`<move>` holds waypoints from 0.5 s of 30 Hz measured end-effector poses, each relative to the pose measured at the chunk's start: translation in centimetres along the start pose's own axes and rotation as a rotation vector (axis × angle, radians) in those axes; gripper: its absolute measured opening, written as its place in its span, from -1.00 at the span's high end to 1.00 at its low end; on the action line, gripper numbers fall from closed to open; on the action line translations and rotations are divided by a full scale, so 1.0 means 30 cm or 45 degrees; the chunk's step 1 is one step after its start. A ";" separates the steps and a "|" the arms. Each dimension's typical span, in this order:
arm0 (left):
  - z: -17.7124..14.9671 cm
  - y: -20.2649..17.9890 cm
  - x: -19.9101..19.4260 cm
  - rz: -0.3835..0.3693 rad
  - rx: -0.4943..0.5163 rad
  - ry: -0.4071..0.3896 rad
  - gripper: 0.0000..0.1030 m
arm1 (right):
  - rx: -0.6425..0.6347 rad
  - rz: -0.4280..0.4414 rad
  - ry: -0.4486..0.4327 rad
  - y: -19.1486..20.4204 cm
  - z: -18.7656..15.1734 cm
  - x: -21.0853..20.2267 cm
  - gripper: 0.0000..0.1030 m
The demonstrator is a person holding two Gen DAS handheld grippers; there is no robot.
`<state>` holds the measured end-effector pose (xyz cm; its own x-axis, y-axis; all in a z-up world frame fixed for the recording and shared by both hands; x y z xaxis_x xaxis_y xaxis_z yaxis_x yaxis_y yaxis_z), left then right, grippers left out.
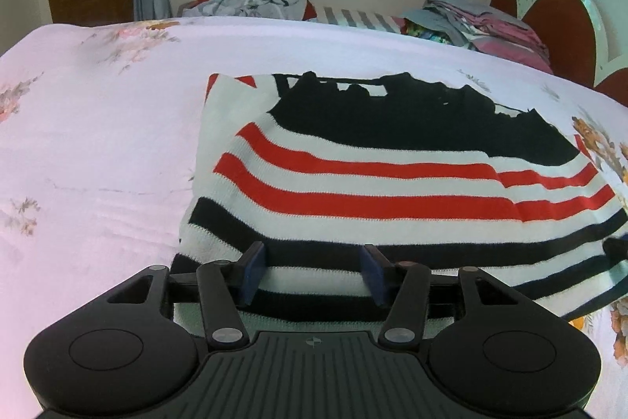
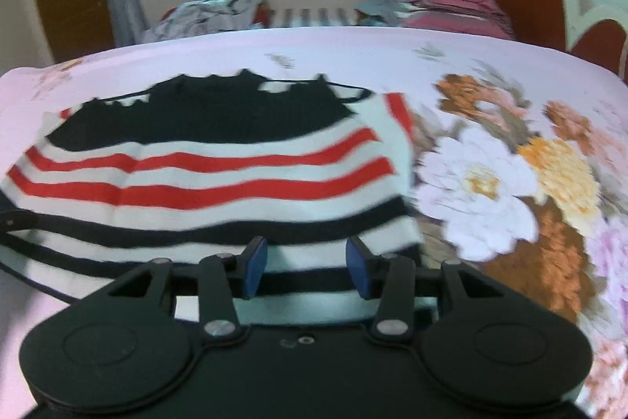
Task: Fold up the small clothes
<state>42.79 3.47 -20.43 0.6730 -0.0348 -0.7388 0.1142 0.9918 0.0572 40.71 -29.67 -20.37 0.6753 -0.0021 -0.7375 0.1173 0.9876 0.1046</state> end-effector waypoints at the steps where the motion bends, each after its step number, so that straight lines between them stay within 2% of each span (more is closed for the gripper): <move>1: -0.002 0.005 0.003 -0.007 -0.011 0.004 -0.04 | 0.000 -0.001 0.017 -0.011 -0.010 0.007 0.17; 4: 0.000 0.018 0.009 -0.020 -0.065 0.016 -0.04 | 0.020 0.001 0.011 -0.018 -0.013 -0.009 0.17; 8: -0.004 0.003 0.013 -0.006 -0.013 0.023 -0.04 | 0.000 -0.015 0.023 -0.025 -0.038 0.009 0.16; 15: 0.004 -0.005 0.009 0.010 -0.010 0.037 -0.04 | 0.012 0.010 0.045 -0.016 -0.020 -0.012 0.10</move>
<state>43.04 3.29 -20.58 0.6520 -0.0234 -0.7578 0.1029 0.9930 0.0579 39.98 -30.04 -20.54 0.6502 0.0110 -0.7597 0.1193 0.9860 0.1164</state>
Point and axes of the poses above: each gripper's, at about its wrist camera, not at the fingertips, and x roughly the way its jaws point, y to its left, z to its top, the point moved 4 cm from there along x, roughly the way its jaws point, and after that the axes turned 10 degrees about x, right-handed, at the moved point
